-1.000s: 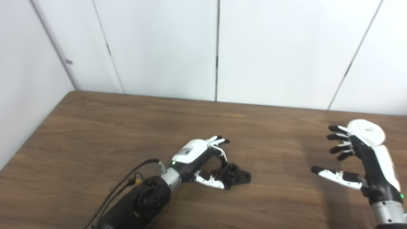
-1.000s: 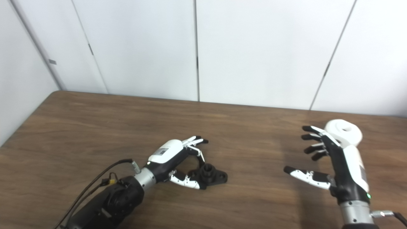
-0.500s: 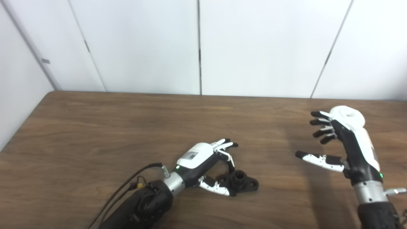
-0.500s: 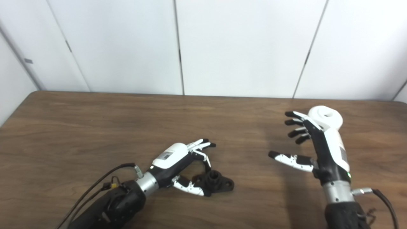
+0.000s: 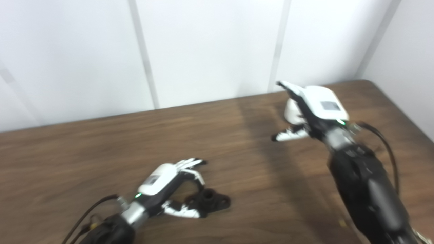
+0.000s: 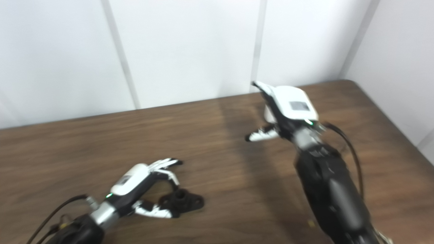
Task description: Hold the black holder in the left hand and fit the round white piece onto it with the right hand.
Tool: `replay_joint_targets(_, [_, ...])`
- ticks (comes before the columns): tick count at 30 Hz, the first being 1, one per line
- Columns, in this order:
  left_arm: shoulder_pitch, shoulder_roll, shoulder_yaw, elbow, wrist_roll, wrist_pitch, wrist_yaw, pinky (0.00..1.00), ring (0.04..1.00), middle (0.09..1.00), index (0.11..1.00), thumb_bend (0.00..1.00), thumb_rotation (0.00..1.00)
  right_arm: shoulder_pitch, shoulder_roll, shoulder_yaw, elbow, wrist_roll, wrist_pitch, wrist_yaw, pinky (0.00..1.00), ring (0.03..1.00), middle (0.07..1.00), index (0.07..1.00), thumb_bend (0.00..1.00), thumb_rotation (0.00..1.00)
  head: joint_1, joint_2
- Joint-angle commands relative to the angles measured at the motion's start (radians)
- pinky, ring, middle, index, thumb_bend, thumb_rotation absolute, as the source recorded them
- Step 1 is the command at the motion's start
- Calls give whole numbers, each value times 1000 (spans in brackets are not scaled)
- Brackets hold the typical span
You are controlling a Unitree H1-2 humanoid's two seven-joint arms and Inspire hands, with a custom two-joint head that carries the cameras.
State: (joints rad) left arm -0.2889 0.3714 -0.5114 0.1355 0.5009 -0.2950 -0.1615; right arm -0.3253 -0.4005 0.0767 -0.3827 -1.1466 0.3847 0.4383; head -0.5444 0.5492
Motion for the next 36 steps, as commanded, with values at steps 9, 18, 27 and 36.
replay_joint_targets(9, [39, 43, 7, 89, -1, -45, -79, 839, 929, 899, 486, 523, 53, -183, -83, -28, 115, -210, 22, 81, 835, 955, 969, 830, 893, 279, -72, -44])
replay_joint_targets(18, [47, 50, 13, 76, -3, -46, -94, 850, 933, 905, 486, 523, 54, -230, -146, -25, 230, -216, 33, 129, 926, 979, 997, 871, 915, 320, -69, -50])
replay_joint_targets(27, [50, 55, 18, 70, -13, -48, -97, 834, 930, 903, 486, 523, 54, -272, -160, -11, 311, -163, 39, 232, 964, 1000, 1000, 914, 998, 367, -65, -49])
replay_joint_targets(36, [55, 56, 19, 59, -18, -47, -103, 833, 926, 900, 486, 522, 52, -301, -162, 29, 415, -104, 38, 202, 913, 988, 994, 881, 1000, 389, -62, -51])
